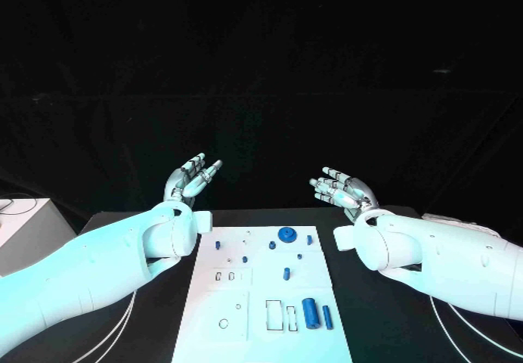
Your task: Assemble the parts on the task board
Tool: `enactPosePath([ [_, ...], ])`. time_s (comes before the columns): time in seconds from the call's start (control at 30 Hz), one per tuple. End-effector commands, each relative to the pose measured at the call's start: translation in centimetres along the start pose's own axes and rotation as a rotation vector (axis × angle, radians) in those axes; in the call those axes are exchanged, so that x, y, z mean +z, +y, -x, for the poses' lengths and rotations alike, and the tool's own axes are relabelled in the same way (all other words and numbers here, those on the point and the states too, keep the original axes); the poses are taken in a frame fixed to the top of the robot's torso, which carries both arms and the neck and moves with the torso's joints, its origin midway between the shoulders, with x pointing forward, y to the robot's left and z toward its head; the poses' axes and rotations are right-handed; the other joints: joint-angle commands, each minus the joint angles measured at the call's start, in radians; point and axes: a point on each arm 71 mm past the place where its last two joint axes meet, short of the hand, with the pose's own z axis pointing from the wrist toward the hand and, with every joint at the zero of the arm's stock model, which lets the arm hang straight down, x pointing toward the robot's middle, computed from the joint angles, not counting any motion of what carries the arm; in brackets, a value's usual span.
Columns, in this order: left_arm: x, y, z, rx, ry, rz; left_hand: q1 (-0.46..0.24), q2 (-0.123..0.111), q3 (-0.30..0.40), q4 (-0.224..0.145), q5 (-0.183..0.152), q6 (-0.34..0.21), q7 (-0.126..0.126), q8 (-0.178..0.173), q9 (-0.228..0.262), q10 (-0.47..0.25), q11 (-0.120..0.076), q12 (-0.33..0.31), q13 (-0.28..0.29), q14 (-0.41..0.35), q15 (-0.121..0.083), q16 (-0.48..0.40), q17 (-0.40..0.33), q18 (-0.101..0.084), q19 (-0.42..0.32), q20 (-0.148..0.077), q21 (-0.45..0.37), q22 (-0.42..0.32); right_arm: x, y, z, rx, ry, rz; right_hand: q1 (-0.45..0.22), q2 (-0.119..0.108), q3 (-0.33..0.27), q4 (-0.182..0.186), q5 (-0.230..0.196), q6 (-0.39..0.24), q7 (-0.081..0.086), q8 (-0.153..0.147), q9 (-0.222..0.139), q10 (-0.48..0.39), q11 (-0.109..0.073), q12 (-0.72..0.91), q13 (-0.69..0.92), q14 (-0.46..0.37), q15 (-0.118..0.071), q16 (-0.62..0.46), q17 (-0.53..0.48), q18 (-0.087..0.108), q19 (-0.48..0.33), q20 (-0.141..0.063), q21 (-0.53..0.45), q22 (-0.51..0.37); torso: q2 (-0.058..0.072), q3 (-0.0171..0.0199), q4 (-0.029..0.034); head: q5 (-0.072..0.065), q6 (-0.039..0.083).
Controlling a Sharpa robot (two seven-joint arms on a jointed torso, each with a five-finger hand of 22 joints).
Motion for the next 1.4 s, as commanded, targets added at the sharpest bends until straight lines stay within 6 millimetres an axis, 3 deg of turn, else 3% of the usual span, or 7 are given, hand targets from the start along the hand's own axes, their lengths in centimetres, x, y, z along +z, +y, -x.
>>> enactPosePath([
  [0.03, 0.4, -0.3, -0.8, -0.016, 0.12, -0.015, 0.05, -0.002, 0.019, 0.002, 0.009, 0.018, 0.111, 0.008, 0.004, 0.012, 0.008, 0.006, 0.002, 0.004, 0.015, 0.007, 0.002, 0.023, 0.018, 0.007, 0.008, 0.003, 0.4, 0.0, -0.8, 0.001, 0.16, -0.031, 0.06, -0.004, 0.021, -0.016, 0.0, 0.031, 0.159, 0.01, 0.005, 0.041, 0.006, 0.01, 0.005, 0.043, 0.005, 0.012, 0.006, 0.019, 0.03, 0.009, 0.011, 0.004, 0.0, -0.0003, 0.0001, 0.0, 0.0],
  [0.3, -0.1, -0.5, 0.2, -0.006, 0.178, -0.007, 0.065, 0.007, 0.007, 0.006, 0.006, 0.108, 0.118, 0.035, 0.025, 0.086, 0.022, 0.015, 0.009, 0.085, 0.025, 0.024, 0.015, 0.025, 0.083, 0.01, 0.03, 0.013, 0.9, 1.0, 1.2, -0.236, 0.172, 0.103, 0.12, -0.013, 0.03, -0.079, -0.017, 0.221, 0.152, 0.056, 0.04, 0.233, -0.009, 0.029, 0.017, 0.206, -0.016, 0.039, 0.026, 0.041, 0.131, 0.008, 0.033, 0.015, 0.018, -0.0053, -0.0001, -0.001, -0.026],
  [0.5, -0.8, -1.0, 0.7, 0.012, 0.226, -0.009, 0.083, 0.011, 0.011, 0.007, 0.006, 0.337, 0.12, 0.11, 0.076, 0.382, 0.044, 0.046, 0.027, 0.456, -0.027, 0.114, 0.076, 0.085, 0.415, 0.007, 0.134, 0.05, 1.0, 2.1, 1.5, -0.503, 0.197, 0.235, 0.175, -0.025, 0.052, -0.126, -0.033, 0.497, 0.118, 0.127, 0.087, 0.53, -0.049, 0.051, 0.027, 0.423, -0.062, 0.084, 0.051, 0.09, 0.388, 0.004, 0.107, 0.038, 0.032, -0.0054, 0.0037, -0.005, -0.032],
  [0.9, -2.8, -2.5, 0.7, 0.014, 0.341, -0.017, 0.121, -0.025, 0.096, -0.021, 0.006, 0.61, 0.079, 0.204, 0.129, 0.871, -0.051, 0.125, 0.05, 0.853, -0.15, 0.323, 0.231, 0.113, 0.709, -0.094, 0.332, 0.12, 0.5, 3.0, 0.0, -0.846, 0.338, 0.338, 0.215, -0.034, 0.03, -0.15, -0.033, 0.685, 0.057, 0.174, 0.101, 0.771, -0.133, 0.046, 0.027, 0.758, -0.193, 0.208, 0.114, 0.084, 0.739, -0.148, 0.374, 0.153, 0.071, -0.0035, 0.0134, -0.012, -0.034],
  [1.07, -4.2, -3.1, 0.5, 0.003, 0.394, -0.015, 0.113, -0.031, 0.104, -0.043, 0.008, 0.625, 0.068, 0.192, 0.129, 0.924, -0.071, 0.12, 0.049, 0.876, -0.177, 0.502, 0.374, 0.108, 0.735, -0.129, 0.484, 0.209, 0.3, 3.2, -0.9, -0.98, 0.368, 0.367, 0.187, -0.058, 0.049, -0.142, -0.009, 0.738, 0.014, 0.164, 0.103, 0.903, -0.188, 0.042, 0.038, 1.002, -0.256, 0.391, 0.261, 0.087, 0.857, -0.199, 0.618, 0.312, 0.099, -0.0089, 0.0214, -0.02, -0.033],
  [1.23, -5.4, -3.7, 0.2, -0.01, 0.438, -0.009, 0.101, -0.036, 0.116, -0.052, 0.005, 0.632, 0.053, 0.191, 0.135, 0.944, -0.085, 0.147, 0.069, 0.879, -0.202, 0.768, 0.563, 0.11, 0.764, -0.154, 0.679, 0.327, 0.4, 3.3, -1.5, -1.086, 0.38, 0.367, 0.149, -0.101, 0.114, -0.113, 0.018, 0.751, 0.0, 0.146, 0.122, 0.942, -0.201, 0.031, 0.06, 1.003, -0.27, 0.706, 0.52, 0.007, 0.971, -0.209, 1.12, 0.922, 0.116, -0.0134, 0.0326, -0.031, -0.037],
  [1.4, -6.2, -4.2, -0.2, -0.019, 0.474, -0.003, 0.09, -0.04, 0.123, -0.052, 0.006, 0.635, 0.048, 0.199, 0.144, 0.949, -0.094, 0.182, 0.095, 0.886, -0.208, 0.885, 0.636, 0.114, 0.748, -0.156, 0.786, 0.394, 0.5, 3.1, -2.2, -1.183, 0.39, 0.363, 0.136, -0.122, 0.128, -0.094, 0.013, 0.742, 0.004, 0.137, 0.137, 0.931, -0.198, 0.03, 0.071, 0.994, -0.264, 0.946, 0.753, -0.02, 1.004, -0.204, 1.267, 1.115, 0.132, -0.0169, 0.0425, -0.034, -0.037],
])
